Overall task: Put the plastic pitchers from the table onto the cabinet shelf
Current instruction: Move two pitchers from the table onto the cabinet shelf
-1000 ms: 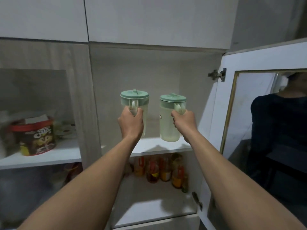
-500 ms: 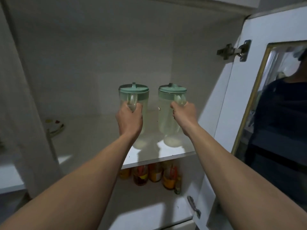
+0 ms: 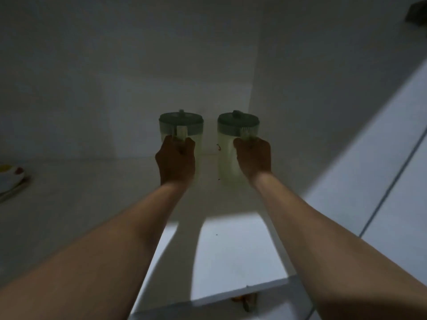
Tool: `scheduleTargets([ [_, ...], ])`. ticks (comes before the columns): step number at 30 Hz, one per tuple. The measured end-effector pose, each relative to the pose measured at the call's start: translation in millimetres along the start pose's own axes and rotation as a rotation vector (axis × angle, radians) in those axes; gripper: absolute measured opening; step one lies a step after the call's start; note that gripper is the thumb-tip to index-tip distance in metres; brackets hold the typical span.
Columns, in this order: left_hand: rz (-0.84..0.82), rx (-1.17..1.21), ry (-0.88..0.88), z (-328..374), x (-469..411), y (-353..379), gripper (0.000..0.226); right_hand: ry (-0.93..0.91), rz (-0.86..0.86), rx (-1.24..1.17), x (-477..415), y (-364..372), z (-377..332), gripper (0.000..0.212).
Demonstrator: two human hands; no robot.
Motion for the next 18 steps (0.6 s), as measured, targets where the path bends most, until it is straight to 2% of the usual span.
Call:
scheduleTargets([
  [6,-0.036,0.047,-0.044,-28.4,-29.3,48.5,0.023,0.02,-0.013,0.018,-41.1,19.7,44.8,0.027],
  [13,-0.06,0.096,-0.051,-40.7,-49.6,96.1,0.024,0.051,-0.027,-0.057,-76.6,38.0,73.4,0.017],
  [18,-0.057,0.059,-0.034,-39.7,-61.8,114.7,0.021,0.044,-0.042,-0.067,-93.4,48.7,80.1,0.018],
])
Point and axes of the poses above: each hand's wrist, its own x-axis away from the middle knuckle, its own y-axis out of the palm, z = x × y, the point moved 8 cm from there along -x, towards the middle knuckle, and after that the axes turned 8 degrees about -y, right-handed, at the moved point
